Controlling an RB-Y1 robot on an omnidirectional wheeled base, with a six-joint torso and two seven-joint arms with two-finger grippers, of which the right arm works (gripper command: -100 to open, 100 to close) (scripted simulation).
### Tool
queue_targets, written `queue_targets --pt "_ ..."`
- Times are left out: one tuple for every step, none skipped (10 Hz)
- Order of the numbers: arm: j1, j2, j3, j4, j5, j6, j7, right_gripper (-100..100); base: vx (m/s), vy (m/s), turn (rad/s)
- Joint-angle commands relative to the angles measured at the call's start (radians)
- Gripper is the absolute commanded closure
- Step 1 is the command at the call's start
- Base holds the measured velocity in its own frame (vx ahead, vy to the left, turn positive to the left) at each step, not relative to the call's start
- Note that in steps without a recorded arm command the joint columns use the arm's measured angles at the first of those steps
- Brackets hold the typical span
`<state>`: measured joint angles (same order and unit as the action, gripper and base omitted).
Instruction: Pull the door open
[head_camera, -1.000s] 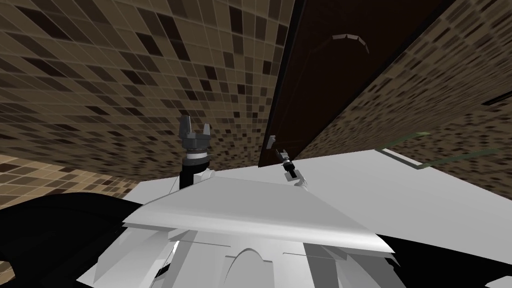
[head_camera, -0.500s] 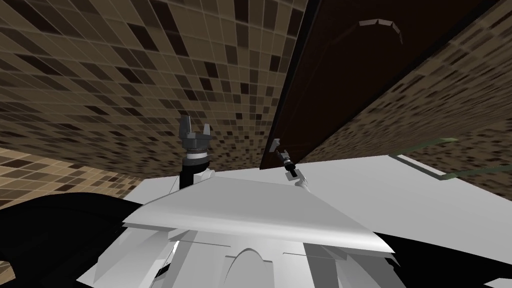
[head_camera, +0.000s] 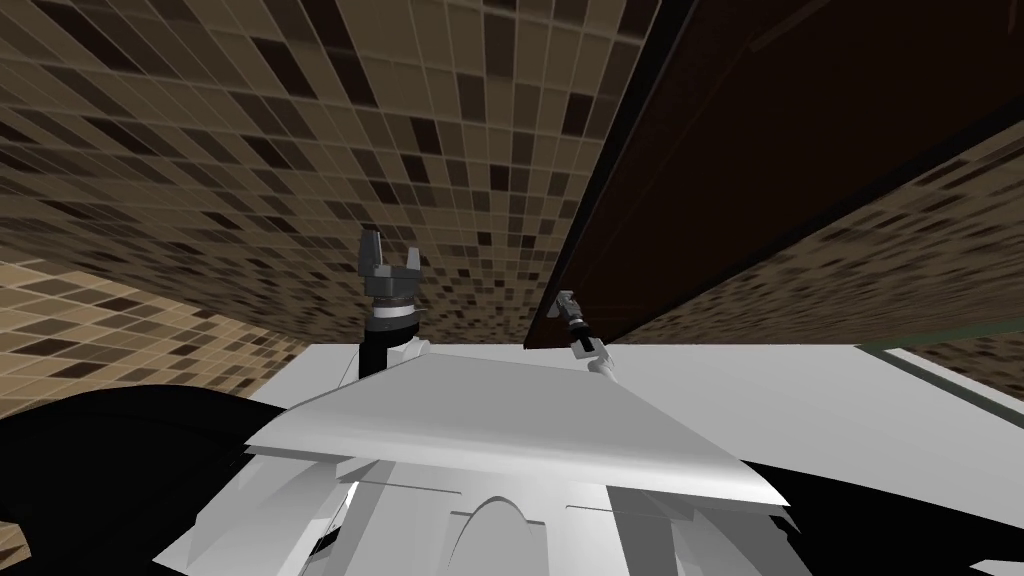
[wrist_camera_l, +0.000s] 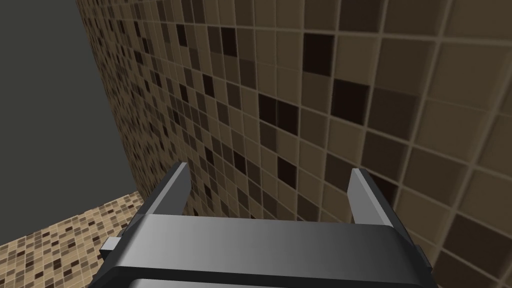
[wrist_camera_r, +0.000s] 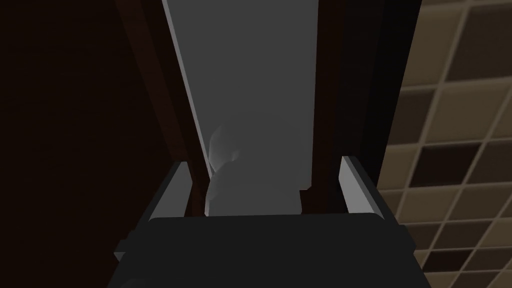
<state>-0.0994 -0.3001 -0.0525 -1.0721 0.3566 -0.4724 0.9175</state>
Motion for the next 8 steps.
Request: queue_targets --pt "0.001 -0.002 0.002 -0.001 0.000 -0.002 -0.004 100 -0.008 0.000 -0.050" --pt "0.001 -0.002 0.002 -0.001 0.000 -0.002 -0.004 100 -0.028 0.000 -0.018" --pt "0.001 -0.002 0.002 -0.001 0.000 -0.002 -0.004 100 -0.025 -0.001 0.007" --pt "0.001 -0.002 0.002 -0.001 0.000 -0.002 -0.004 100 -0.018 -0.002 -0.002" --pt "0.001 -0.002 0.002 -0.001 0.000 -0.002 -0.004 100 -0.011 -0.001 -0.004" --pt "0.001 -0.002 0.002 -0.001 0.000 -0.002 -0.004 100 0.000 0.000 0.000" --pt "0.002 -0.003 -0.001 0.004 -0.034 0.029 -0.012 100 -0.006 -0.002 -0.012" --pt "0.001 -0.003 -0.002 0.006 -0.062 0.050 -0.019 100 -0.012 0.004 -0.029"
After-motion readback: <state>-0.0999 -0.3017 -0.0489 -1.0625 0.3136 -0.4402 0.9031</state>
